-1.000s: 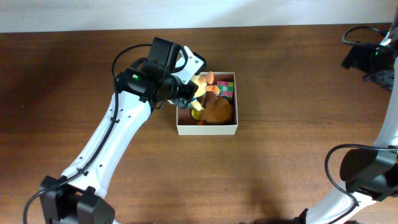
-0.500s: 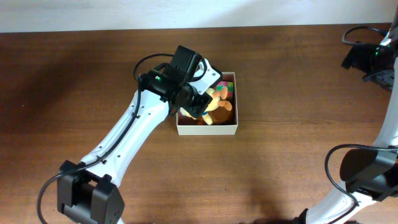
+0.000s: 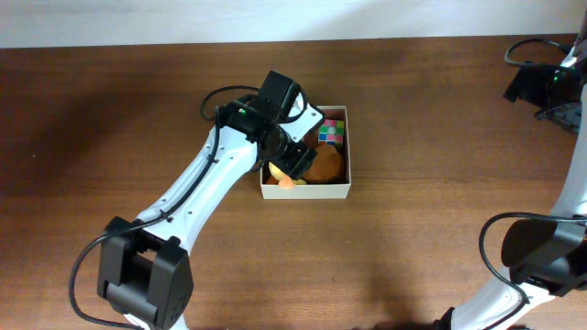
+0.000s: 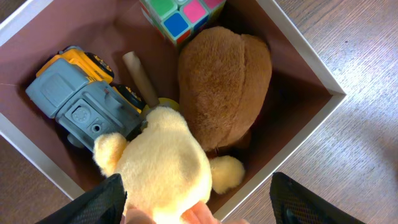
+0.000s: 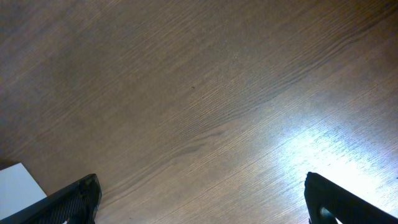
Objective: Pack container
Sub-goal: 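Carry the plush duck right and lower it into the box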
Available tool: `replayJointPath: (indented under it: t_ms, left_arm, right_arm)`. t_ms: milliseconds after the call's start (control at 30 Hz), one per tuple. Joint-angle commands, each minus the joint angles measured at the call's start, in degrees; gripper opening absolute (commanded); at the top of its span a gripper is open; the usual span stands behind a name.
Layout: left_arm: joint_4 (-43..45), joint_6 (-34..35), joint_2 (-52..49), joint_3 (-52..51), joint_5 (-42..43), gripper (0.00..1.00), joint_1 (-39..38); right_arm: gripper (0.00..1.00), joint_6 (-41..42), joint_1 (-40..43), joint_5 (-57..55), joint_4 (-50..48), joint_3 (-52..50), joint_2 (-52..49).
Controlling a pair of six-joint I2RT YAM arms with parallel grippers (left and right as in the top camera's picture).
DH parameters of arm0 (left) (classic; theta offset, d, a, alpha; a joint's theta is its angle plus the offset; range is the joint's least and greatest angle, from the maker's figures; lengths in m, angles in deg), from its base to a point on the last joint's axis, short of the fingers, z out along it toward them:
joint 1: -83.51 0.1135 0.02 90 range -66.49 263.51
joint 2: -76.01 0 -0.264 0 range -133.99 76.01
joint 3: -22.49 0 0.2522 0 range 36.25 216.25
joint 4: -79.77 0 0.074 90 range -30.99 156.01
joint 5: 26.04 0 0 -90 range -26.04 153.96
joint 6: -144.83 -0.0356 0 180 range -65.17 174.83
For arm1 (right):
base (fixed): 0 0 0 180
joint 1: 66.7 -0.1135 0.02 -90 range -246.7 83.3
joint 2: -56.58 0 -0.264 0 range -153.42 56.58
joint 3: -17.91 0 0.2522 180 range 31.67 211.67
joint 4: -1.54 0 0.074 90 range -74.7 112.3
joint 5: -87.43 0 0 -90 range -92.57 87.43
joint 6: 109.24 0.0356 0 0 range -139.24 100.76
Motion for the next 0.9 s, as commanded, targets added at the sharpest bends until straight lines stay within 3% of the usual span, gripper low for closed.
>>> replayJointPath:
  t_ms: [0, 67, 167, 200, 467, 667, 800, 867]
  left_arm:
    - [-0.1, 1.8, 0.5, 1.2, -0.4, 0.76, 0.2]
    - [0.0, 3.0, 0.5, 1.2, -0.4, 0.75, 0.2]
    - [0.0, 3.3, 0.5, 1.2, -0.5, 0.49, 0.3]
    - [0.1, 4.1, 0.5, 1.2, -0.8, 0.45, 0.3]
    - [-6.8, 7.4, 1.7, 8.4, -2.3, 0.43, 0.3]
    - [-12.4, 9.6, 1.6, 10.0, -4.0, 0.27, 0.2]
    - [-13.3, 10.1, 0.9, 10.0, -6.3, 0.07, 0.2]
    - [-13.1, 10.1, 0.5, 10.0, -6.8, 0.03, 0.2]
  right_arm:
    - [0.99, 0.5, 0.2, -0.1, -0.1, 0.1, -0.1]
    - [0.99, 0.5, 0.2, -0.1, -0.1, 0.1, -0.1]
    - [0.99, 0.5, 0.2, -0.1, -0.1, 0.1, -0.1]
    - [0.99, 0.5, 0.2, -0.1, -0.1, 0.1, -0.1]
    - [0.99, 0.5, 0.2, -0.1, -0.1, 0.1, -0.1]
    - [0.99, 0.5, 0.2, -0.1, -0.1, 0.1, -0.1]
    - [0.99, 0.5, 0.2, -0.1, -0.1, 0.1, -0.1]
    - [0.99, 0.5, 0.2, -0.1, -0.1, 0.1, -0.1]
